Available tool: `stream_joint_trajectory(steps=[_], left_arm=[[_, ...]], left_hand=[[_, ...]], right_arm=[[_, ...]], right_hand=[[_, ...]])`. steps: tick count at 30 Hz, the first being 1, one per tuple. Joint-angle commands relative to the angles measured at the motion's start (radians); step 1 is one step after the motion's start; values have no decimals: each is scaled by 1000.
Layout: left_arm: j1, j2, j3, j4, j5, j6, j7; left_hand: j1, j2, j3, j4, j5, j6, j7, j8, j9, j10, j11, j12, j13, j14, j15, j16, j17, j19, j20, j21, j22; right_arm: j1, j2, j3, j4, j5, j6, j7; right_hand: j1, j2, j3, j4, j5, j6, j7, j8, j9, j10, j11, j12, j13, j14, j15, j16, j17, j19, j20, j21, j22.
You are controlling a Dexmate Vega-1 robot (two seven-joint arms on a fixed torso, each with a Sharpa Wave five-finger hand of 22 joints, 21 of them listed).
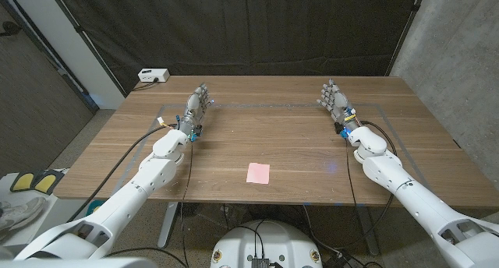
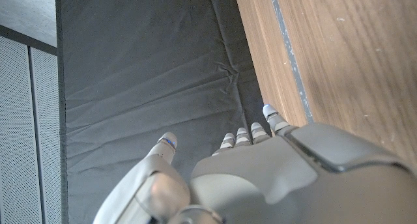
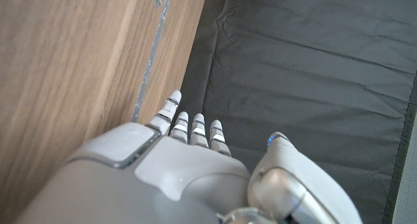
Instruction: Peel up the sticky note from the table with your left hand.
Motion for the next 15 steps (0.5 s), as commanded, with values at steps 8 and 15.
stream_joint_trajectory(steps=[8, 15], left_arm=[[-39, -35, 24, -9, 77, 13, 73], [-29, -15, 39, -73, 168, 23, 139]], left_hand=[[8, -5, -2, -14, 3, -61, -20, 12, 3, -91, 15, 12, 2, -78, 31, 15, 3, -58, 44, -3, 6], [18, -11, -6, -29, -1, 20, -67, 27, 6, -12, 30, 36, 5, 10, 86, 33, 5, -8, 122, -3, 11]], right_arm=[[18, 64, 109, 97, -42, 17, 123], [18, 82, 136, 119, -48, 25, 147]], right_hand=[[7, -4, 7, 0, 3, 3, -6, 7, 2, 4, 9, 6, 2, 4, 6, 8, 1, 2, 7, 1, 5], [8, -3, 9, -1, 2, 3, -7, 6, 2, 6, 9, 6, 2, 5, 12, 8, 1, 3, 8, -2, 5]])
